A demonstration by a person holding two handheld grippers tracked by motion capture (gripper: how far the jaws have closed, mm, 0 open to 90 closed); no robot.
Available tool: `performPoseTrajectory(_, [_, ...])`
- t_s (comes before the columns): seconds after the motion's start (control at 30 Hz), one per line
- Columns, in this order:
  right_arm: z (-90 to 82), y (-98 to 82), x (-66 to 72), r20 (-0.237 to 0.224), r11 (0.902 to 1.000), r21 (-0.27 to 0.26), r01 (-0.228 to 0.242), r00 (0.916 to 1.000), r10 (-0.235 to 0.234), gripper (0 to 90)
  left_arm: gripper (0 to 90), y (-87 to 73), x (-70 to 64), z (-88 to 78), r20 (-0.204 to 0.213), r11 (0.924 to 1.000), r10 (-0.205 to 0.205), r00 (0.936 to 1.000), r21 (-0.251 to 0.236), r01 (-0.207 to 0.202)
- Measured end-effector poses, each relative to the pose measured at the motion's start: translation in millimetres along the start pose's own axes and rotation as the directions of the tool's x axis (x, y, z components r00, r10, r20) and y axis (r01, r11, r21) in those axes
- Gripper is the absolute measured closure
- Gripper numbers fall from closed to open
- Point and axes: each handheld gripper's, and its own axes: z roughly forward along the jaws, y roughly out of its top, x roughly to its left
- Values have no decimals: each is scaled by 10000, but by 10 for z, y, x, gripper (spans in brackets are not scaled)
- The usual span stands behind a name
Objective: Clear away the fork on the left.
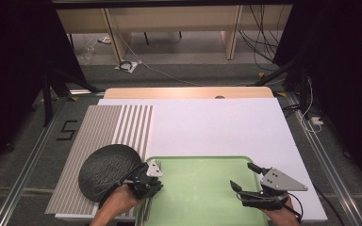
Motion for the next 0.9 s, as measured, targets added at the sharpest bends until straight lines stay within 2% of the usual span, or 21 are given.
performPoseTrajectory(0.1, [0, 0, 1, -1, 10000, 0, 2, 10000, -2, 183, 627, 13, 35, -80, 185, 9986, -420, 9989, -313, 425])
performPoseTrajectory(0.2, [0, 1, 1, 1, 10000, -8, -19, 10000, 19, 184, 564, 18, 65, -164, 28, 9963, -490, 9988, -700, 491])
performPoseTrajectory(0.27, [0, 1, 2, -5, 10000, -8, -9, 10000, 9, 184, 511, 24, 95, -214, 63, 9931, -763, 9971, -887, 765])
performPoseTrajectory(0.37, [2, 1, 2, -6, 10000, -7, -11, 10000, 11, 184, 440, 22, 137, -277, -142, 9890, -985, 9950, -1121, 963])
performPoseTrajectory(0.53, [2, 0, 0, 1, 10000, 5, -8, 10000, 8, 183, 358, -1, 219, -356, -281, 9770, -1570, 9872, -1503, 1511])
performPoseTrajectory(0.67, [2, 0, 0, -4, 10000, 3, -17, 10000, 17, 183, 313, -25, 274, -419, -323, 9683, -1849, 9822, -1769, 1764])
performPoseTrajectory(0.9, [1, 1, 1, -6, 10000, 1, -32, 10000, 32, 183, 250, -73, 339, -520, -409, 9460, -2358, 9709, -2383, 2197])
